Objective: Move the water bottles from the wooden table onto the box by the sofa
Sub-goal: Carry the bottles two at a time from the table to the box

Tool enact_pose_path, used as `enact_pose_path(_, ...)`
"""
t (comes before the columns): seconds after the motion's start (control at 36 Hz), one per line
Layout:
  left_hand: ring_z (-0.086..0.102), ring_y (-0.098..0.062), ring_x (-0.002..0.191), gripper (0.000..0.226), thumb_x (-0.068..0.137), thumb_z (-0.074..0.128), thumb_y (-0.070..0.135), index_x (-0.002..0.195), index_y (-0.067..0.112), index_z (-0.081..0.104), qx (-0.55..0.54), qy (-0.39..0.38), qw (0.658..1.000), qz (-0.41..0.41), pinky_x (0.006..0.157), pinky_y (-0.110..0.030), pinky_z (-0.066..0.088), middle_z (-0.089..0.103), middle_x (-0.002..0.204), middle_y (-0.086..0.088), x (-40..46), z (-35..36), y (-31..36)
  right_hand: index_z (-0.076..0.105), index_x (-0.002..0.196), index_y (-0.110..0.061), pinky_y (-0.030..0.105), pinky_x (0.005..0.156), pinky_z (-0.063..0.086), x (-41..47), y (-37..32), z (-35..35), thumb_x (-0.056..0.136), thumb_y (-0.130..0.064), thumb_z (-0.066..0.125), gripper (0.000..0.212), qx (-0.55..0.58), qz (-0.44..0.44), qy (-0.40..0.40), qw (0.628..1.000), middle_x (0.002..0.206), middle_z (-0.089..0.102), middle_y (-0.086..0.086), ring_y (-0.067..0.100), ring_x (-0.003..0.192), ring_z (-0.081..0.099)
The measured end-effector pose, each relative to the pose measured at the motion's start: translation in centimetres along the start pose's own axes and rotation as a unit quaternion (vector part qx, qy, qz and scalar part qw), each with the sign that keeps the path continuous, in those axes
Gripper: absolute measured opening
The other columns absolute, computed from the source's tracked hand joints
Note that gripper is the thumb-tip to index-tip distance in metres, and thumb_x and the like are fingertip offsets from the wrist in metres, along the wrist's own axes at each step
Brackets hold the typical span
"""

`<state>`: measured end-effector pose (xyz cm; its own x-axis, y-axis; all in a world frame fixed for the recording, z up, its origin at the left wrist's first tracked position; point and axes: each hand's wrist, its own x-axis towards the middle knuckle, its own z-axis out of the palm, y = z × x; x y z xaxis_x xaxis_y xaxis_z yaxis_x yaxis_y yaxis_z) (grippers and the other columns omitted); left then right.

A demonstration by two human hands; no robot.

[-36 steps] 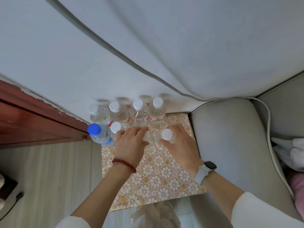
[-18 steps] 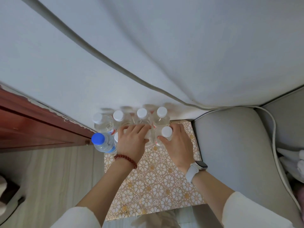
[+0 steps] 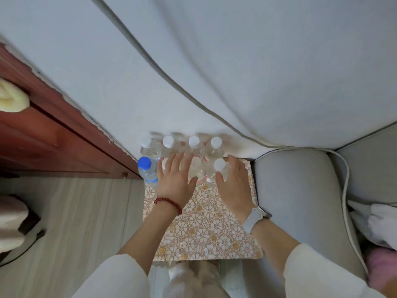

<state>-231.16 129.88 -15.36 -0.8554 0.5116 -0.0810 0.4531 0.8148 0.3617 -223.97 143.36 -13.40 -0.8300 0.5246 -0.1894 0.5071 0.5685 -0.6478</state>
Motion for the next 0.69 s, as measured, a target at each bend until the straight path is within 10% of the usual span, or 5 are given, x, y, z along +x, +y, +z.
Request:
enact_pose_path(0.19,0.039,-0.022,0.126,0.044,0.090,0.050,0.029,0.131,0.017,0.043,-0.141,0.060,0.974,-0.169,0.103,-0.040,0.028,0.045,0.136,-0.004,-7.8,-6.6,-2.2,0.053,0.115,-0.010,0.039,0.082,0.053,-5.1,-7.3,-0.6,0.093,-0.020,0.047,0.025,0.012,-0.156,-0.107,0.982,0.101,0.066,0.008,0.021,0.094,0.062)
enact_pose_path(0.44,0.044,-0.031,0.114,0.036,0.090,0.047,0.027,0.124,0.014,0.050,-0.105,0.172,0.907,-0.371,0.092,-0.041,0.037,0.051,0.124,-0.011,-28.4,-16.7,-12.3,0.058,0.112,-0.006,0.031,0.084,0.045,-19.5,-19.9,6.5,0.093,-0.019,0.047,0.025,0.012,-0.309,-0.226,0.924,0.111,0.056,0.014,0.028,0.098,0.060)
enact_pose_path(0.69,0.049,-0.035,0.114,0.035,0.088,0.054,0.021,0.121,0.011,0.055,-0.052,0.311,0.791,-0.524,0.094,-0.043,0.042,0.057,0.119,-0.014,-61.7,-23.5,-20.5,0.059,0.110,-0.008,0.036,0.092,0.045,-47.6,-32.8,17.5,0.093,-0.021,0.046,0.025,0.024,-0.463,-0.406,0.787,0.110,0.062,0.012,0.028,0.105,0.057)
